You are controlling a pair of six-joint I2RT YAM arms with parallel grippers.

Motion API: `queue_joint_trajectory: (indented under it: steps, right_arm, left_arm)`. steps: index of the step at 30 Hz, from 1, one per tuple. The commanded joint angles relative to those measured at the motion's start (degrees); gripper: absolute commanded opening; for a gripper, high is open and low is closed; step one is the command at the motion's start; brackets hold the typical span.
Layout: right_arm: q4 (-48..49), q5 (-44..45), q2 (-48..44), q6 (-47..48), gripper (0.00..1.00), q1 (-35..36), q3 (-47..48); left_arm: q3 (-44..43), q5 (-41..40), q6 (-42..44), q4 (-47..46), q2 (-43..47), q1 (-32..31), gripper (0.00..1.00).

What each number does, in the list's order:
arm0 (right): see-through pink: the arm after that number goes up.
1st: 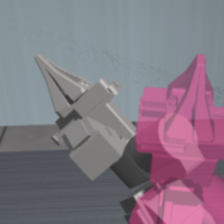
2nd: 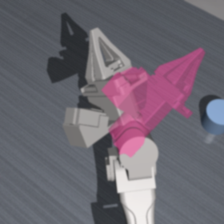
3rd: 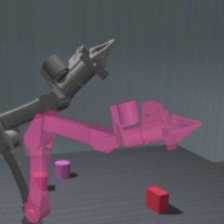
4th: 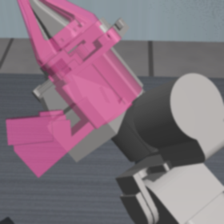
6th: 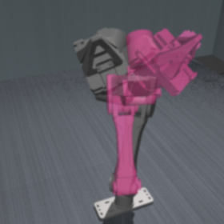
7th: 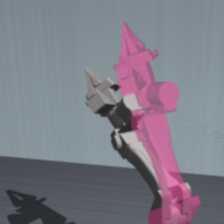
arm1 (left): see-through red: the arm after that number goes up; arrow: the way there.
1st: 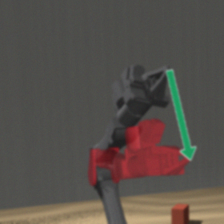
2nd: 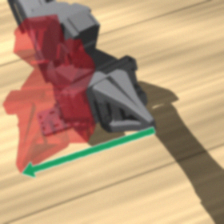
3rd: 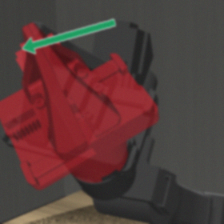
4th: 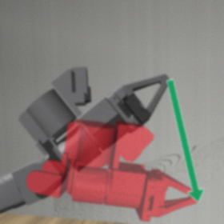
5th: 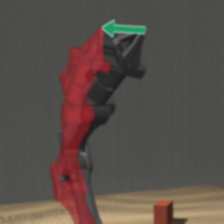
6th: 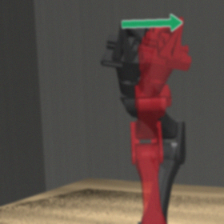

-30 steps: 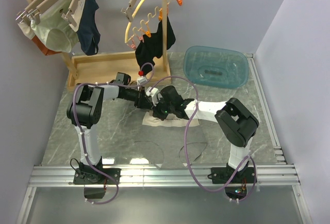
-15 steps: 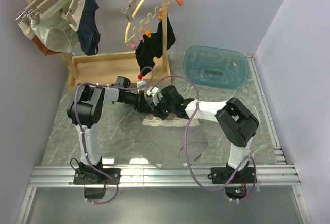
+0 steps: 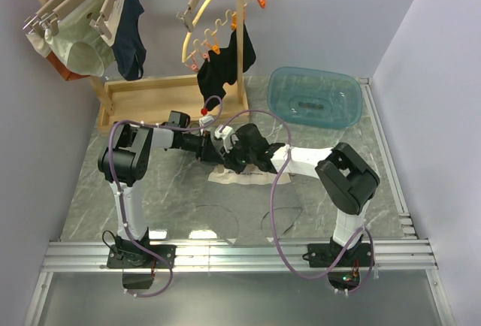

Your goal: Clip the underwear to the hanger

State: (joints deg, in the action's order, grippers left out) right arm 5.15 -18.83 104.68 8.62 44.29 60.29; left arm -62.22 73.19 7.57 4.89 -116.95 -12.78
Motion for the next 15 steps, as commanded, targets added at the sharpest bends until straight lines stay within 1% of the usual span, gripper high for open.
queue_joint_trajectory:
  steps: [1,15]
  right_arm:
    - [2.8,0.7,-3.6,0.5,0.0,-0.7,-0.5]
    - [3.2,1.7,-4.8,0.3,0.0,-1.6,-1.8]
  left_arm:
    - [-0.2,-2.3,-0.7,-1.4,2.0,0.2,0.01]
    - [-0.8,-2.7,-1.4,-1.1,1.1,0.2,0.0]
